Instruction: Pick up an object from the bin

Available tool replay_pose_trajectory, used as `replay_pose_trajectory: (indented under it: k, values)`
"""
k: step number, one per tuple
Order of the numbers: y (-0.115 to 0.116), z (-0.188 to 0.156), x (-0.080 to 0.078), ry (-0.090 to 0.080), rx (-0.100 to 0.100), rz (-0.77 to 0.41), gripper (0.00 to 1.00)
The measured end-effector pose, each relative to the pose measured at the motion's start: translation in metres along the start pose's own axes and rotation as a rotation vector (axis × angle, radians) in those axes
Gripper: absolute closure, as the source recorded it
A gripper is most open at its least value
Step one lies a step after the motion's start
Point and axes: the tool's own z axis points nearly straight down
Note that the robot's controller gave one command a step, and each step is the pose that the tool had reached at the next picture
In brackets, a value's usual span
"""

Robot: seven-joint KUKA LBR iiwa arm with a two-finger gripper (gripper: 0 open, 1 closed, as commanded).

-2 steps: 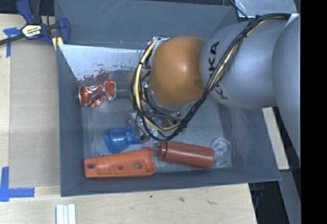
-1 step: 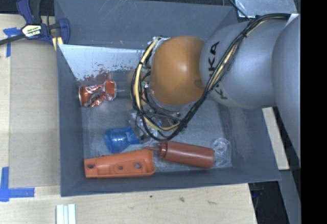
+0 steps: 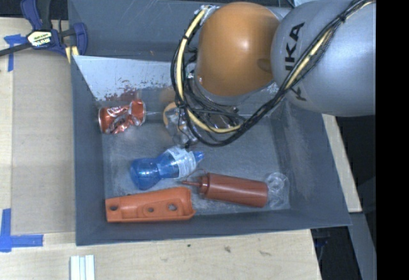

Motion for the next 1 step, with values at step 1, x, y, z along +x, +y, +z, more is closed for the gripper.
replay_pose_trajectory:
  k: [1]
  values:
    - [0.011,-0.0083,0.0102,0.011,-0.002,0.103,0.0]
